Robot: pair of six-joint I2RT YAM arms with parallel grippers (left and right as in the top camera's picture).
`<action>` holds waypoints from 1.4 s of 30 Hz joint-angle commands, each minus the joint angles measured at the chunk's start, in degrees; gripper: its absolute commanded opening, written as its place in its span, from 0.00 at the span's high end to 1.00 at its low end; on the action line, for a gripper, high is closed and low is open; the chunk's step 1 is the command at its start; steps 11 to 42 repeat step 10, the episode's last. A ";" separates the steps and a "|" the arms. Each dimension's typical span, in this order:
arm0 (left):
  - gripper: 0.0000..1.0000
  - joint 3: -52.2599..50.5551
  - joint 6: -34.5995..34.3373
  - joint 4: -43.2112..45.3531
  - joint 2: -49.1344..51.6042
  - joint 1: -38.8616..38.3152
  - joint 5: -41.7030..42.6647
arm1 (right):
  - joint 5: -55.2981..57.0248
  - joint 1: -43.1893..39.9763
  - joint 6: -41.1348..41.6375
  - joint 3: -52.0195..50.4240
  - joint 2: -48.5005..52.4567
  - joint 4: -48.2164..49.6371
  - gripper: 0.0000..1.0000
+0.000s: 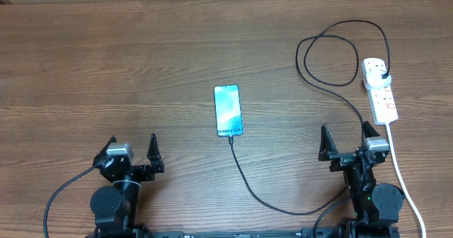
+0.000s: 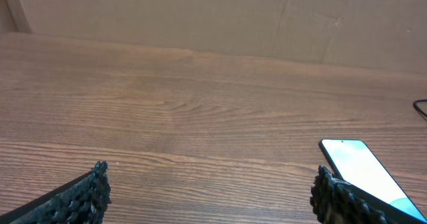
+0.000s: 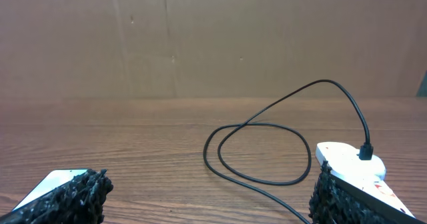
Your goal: Plug charger to phone and switch on socket
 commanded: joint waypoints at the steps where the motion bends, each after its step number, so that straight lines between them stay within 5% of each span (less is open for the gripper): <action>1: 0.00 -0.15 -0.85 -0.11 -0.17 0.22 -0.24 | 0.55 -0.20 0.13 -0.61 -0.68 0.28 0.00; 42: 0.00 -0.15 -0.85 -0.11 -0.15 0.22 -0.24 | 0.55 -0.20 0.13 -0.61 -0.68 0.28 0.00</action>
